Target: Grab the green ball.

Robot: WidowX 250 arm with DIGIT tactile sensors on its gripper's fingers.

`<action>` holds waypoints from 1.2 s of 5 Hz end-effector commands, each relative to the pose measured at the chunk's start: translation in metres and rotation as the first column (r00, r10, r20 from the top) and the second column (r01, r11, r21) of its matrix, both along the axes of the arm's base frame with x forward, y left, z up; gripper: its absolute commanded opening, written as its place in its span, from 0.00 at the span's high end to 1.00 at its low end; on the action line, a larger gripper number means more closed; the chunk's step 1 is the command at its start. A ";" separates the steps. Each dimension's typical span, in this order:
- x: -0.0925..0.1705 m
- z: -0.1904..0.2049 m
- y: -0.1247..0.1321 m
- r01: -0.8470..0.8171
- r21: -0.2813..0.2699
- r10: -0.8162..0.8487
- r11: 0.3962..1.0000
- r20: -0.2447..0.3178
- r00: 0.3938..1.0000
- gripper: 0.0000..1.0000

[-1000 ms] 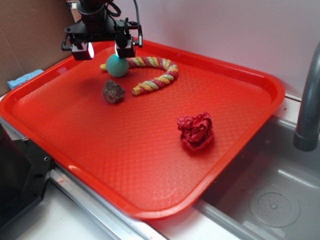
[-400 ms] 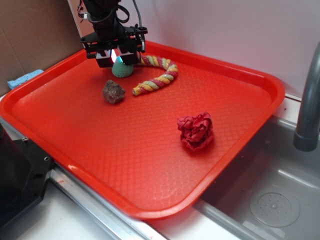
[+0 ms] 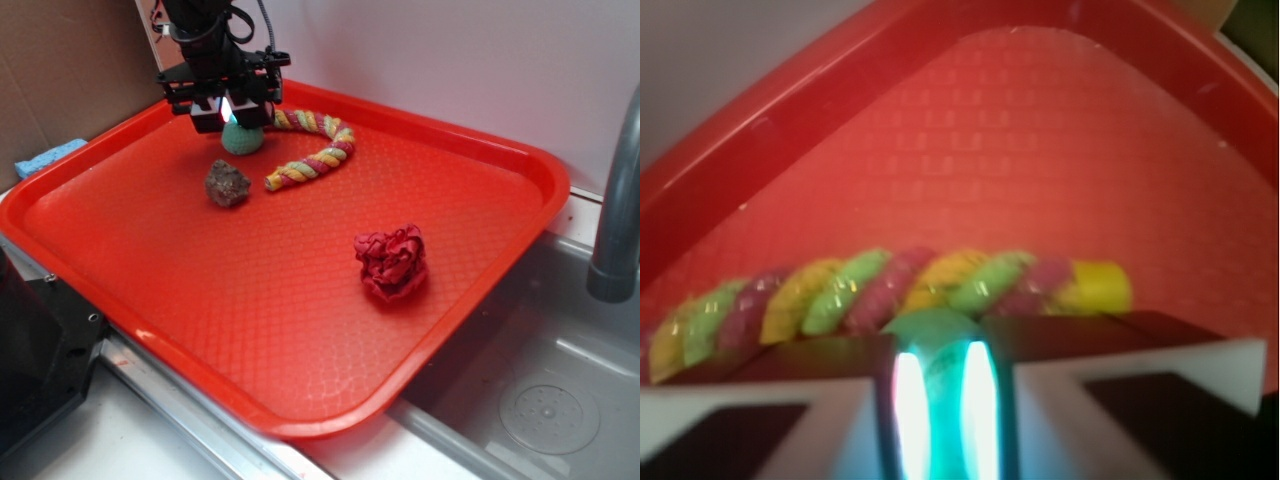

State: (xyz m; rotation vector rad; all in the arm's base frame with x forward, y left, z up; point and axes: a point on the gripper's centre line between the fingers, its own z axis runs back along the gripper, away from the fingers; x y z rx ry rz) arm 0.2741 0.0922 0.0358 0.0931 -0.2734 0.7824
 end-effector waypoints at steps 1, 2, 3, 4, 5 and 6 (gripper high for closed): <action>-0.024 0.081 -0.030 0.127 0.062 -0.131 0.990 0.050 0.990 1.00; -0.049 0.114 -0.058 0.282 0.023 -0.282 0.959 0.008 0.959 1.00; -0.076 0.145 -0.082 0.483 -0.072 -0.485 0.873 -0.023 0.874 1.00; -0.100 0.169 -0.092 0.564 -0.110 -0.571 0.819 -0.054 0.819 1.00; -0.111 0.175 -0.096 0.557 -0.116 -0.568 0.822 -0.099 0.817 1.00; -0.109 0.174 -0.092 0.523 -0.116 -0.535 0.844 -0.135 0.834 1.00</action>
